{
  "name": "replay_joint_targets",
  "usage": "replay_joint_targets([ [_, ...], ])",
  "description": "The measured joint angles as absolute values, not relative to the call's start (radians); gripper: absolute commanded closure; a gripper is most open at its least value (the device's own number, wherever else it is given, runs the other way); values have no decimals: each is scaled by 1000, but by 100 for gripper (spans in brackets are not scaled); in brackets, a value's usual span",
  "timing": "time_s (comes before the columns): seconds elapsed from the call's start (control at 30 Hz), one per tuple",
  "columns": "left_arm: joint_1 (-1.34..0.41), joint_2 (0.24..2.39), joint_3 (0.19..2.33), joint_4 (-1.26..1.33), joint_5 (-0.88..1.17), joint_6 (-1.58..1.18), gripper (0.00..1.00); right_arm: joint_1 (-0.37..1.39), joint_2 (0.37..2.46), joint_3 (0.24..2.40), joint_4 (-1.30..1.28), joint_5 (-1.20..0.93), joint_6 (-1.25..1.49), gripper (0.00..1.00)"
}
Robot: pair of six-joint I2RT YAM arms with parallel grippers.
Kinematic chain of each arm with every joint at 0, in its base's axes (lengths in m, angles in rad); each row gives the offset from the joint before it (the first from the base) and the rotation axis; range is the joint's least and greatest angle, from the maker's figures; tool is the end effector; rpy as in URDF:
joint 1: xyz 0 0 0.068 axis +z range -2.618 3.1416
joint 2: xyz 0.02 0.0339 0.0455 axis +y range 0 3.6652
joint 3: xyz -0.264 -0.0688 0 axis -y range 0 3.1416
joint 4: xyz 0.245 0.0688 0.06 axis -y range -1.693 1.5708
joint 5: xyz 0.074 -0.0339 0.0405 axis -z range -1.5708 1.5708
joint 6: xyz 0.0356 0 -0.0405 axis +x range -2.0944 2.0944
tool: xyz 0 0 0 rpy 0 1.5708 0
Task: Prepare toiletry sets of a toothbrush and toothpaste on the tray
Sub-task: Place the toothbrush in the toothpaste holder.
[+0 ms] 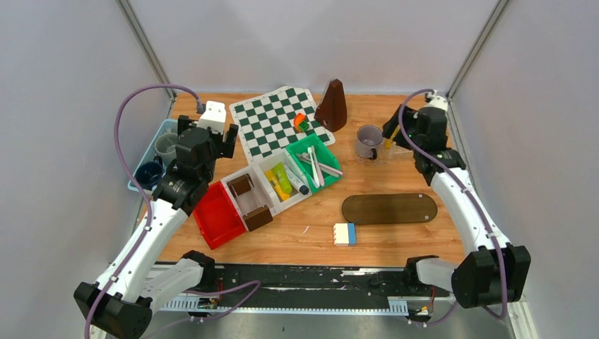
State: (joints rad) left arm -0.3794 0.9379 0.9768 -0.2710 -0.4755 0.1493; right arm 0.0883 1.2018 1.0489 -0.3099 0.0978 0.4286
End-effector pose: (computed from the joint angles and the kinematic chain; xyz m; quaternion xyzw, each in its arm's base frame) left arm 0.2003 -0.0623 0.3715 0.0581 0.7739 0.1143 0.6202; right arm 0.2732 0.0207 0.3329 0.1692 0.8328 0.0941 0.5186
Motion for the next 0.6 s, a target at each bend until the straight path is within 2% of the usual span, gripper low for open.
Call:
replay_joint_targets([
  [0.13,-379,938,977,-272,-471,142,0,237,1251,1093,-369,68,399,32],
  [0.27,-379,938,977,-272,-464,136,0,374,1326,1150,-420,59,382,40],
  [0.6,-379,948,977,-273,-453,134,0,573,1536,1239,-489,59,365,55],
])
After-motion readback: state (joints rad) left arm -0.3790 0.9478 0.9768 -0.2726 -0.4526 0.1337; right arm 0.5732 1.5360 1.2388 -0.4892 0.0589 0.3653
